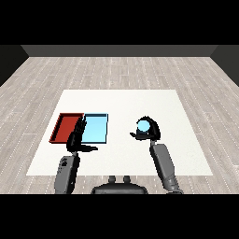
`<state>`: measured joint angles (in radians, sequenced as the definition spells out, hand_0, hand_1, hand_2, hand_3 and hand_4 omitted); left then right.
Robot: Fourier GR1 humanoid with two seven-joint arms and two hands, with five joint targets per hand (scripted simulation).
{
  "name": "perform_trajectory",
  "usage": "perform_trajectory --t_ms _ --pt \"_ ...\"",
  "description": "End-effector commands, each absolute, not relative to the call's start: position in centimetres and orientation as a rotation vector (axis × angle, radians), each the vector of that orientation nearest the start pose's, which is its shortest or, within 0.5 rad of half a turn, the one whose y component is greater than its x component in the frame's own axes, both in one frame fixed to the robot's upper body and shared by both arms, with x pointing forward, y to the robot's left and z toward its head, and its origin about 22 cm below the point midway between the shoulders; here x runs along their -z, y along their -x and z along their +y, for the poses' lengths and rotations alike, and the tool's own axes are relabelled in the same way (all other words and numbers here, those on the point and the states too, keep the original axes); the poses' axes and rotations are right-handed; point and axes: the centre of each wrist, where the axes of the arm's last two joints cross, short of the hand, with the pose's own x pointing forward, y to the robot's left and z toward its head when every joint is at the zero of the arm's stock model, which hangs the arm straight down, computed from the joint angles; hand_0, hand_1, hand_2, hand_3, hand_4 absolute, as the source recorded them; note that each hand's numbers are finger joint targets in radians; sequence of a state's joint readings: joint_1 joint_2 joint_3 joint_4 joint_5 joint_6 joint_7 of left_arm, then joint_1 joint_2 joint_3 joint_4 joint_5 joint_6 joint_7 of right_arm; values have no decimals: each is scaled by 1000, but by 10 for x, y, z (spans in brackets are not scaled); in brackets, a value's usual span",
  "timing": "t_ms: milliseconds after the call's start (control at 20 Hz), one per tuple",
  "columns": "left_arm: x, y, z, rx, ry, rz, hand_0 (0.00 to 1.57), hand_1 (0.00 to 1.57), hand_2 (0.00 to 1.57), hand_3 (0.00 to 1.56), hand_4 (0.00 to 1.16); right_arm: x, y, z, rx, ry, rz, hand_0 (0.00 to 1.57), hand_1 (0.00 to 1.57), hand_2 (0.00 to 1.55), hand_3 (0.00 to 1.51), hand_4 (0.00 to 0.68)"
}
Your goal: Pick the blue can and put it in the blue box
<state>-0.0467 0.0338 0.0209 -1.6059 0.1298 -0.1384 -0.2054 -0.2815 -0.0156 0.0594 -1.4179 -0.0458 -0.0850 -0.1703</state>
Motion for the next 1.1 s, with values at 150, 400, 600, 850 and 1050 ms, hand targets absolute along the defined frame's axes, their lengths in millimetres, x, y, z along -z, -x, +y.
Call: perform_trajectory --t_ms 150,400,600,850,1050 --pt "-14 -254 210 21 287 -1797 0 0 0 0 0 -49 -313 -160 -84 -124 -1866 1500 1500 1467 1442 636" --pt "0 -252 187 -2 350 -1763 0 0 0 0 0 -53 -312 -144 -76 -121 -1863 1500 1500 1467 1442 636" --pt "-19 -256 173 51 401 -1722 0 0 0 0 0 -60 -321 -145 -100 -156 -1876 1468 1468 1468 1442 627" --pt "3 -278 137 64 349 -1688 0 0 0 0 0 -49 -322 -144 -87 -160 -1874 1445 1445 1463 1433 608" --pt "-17 -273 156 95 334 -1685 0 0 0 0 0 -47 -335 -133 -110 -158 -1889 1443 1443 1455 1435 612"
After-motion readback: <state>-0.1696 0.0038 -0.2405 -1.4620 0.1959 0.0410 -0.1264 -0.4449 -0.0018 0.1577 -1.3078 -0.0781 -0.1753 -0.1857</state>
